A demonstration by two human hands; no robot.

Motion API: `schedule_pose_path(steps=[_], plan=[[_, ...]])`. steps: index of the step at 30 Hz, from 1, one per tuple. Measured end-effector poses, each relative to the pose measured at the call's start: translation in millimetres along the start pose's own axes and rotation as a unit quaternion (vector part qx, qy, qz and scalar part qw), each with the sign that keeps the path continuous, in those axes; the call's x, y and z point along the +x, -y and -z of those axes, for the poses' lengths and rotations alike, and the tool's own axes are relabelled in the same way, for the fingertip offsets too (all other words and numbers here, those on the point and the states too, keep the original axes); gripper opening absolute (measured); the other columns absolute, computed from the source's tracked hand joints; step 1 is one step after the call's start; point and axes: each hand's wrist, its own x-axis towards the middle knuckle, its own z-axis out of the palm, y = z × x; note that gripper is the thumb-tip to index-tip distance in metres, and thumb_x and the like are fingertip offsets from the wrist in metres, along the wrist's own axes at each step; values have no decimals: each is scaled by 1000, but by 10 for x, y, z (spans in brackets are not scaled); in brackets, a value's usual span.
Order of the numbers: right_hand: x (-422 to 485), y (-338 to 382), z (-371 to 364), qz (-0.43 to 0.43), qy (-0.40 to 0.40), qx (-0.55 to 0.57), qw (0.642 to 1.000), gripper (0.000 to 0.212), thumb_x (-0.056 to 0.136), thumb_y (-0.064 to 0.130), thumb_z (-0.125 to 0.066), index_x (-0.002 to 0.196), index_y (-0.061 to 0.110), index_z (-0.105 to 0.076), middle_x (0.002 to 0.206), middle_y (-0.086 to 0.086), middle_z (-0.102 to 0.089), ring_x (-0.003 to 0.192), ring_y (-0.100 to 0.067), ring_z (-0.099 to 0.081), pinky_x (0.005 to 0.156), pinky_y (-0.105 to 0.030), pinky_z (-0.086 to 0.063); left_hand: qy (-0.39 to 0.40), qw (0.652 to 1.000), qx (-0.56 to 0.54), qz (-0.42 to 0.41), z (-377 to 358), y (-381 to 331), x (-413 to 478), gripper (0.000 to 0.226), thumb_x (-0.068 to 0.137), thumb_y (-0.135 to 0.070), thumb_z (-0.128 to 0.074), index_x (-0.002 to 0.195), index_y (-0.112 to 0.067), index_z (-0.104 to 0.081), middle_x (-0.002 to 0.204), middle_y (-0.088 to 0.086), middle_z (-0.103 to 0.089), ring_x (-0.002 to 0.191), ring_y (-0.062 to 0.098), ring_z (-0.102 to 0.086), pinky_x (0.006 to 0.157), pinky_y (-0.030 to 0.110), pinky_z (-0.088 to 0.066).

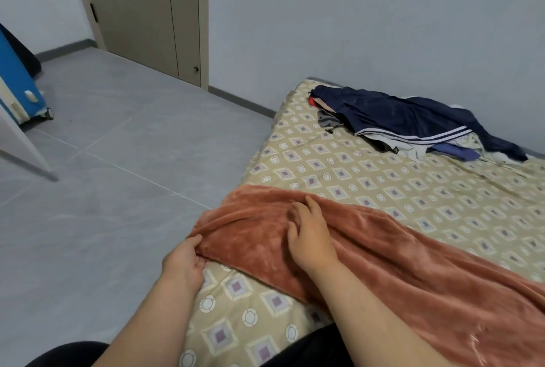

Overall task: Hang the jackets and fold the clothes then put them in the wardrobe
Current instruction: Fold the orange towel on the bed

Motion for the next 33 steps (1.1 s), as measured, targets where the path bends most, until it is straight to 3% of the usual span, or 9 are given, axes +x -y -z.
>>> schedule_pose_path(steps=[2,4,6,8,16,21,25,29,33], plan=[[67,-94,100,2,-22,-63,998,47,96,22,-50,142,17,-51,158,-8,-32,136,-31,-42,115,-40,-34,-10,997,75,6,-3,-2,-10,34,97,-6,-54,130,-2,-57,112,21,-69,75,23,-63,87,38,-53],[61,-202,139,-20,60,-143,988,55,95,27,-49,150,21,-41,163,-8,-23,134,-35,-40,112,-42,-36,9,974,217,56,8,-6,-71,30,94,-24,-60,117,-6,-66,84,19,-74,68,31,-69,66,37,-57],[16,-248,86,-51,132,-187,972,61,96,31,-46,154,25,-30,167,-6,-9,136,-36,-36,111,-42,-33,68,949,285,114,50,30,-79,42,90,-47,-59,112,-13,-70,90,20,-75,80,38,-73,68,42,-59],[-7,-180,10,-54,100,-162,980,62,94,33,-46,154,26,-30,167,-6,-9,136,-35,-35,111,-43,-32,90,949,276,126,83,65,-29,54,88,-60,-58,119,-17,-68,104,21,-74,98,41,-70,83,49,-57],[-97,46,-159,67,136,-103,983,63,92,33,-47,153,36,-32,166,1,-16,138,-30,-33,116,-44,-27,94,994,-47,-3,-151,-169,-89,25,91,-10,-60,115,-5,-65,111,18,-72,100,31,-69,78,43,-54],[-140,4,20,62,94,-43,993,58,94,42,-53,149,30,-42,161,2,-32,144,-23,-32,119,-38,-25,113,988,-80,-76,-301,-520,-375,32,93,-6,-55,124,-5,-62,114,13,-71,104,27,-68,96,45,-51],[-316,211,53,116,65,-23,991,61,89,52,-53,146,31,-46,156,2,-41,143,-19,-36,120,-37,-22,124,979,-109,-120,-266,-785,-659,20,90,-2,-56,100,-14,-69,89,3,-77,86,18,-72,95,46,-49],[-466,327,56,153,57,-61,985,64,90,56,-45,150,33,-40,161,0,-33,149,-19,-25,123,-39,-2,157,962,-141,-174,24,-1251,-953,84,29,-8,-76,112,-15,-66,98,1,-77,89,18,-73,92,46,-47],[-507,403,96,142,70,-37,987,63,95,52,-49,153,30,-36,163,-1,-28,151,-19,-22,124,-36,-10,137,947,-138,-258,341,-1699,-1181,110,33,-7,-80,139,-14,-53,127,6,-67,113,23,-66,103,49,-44]])
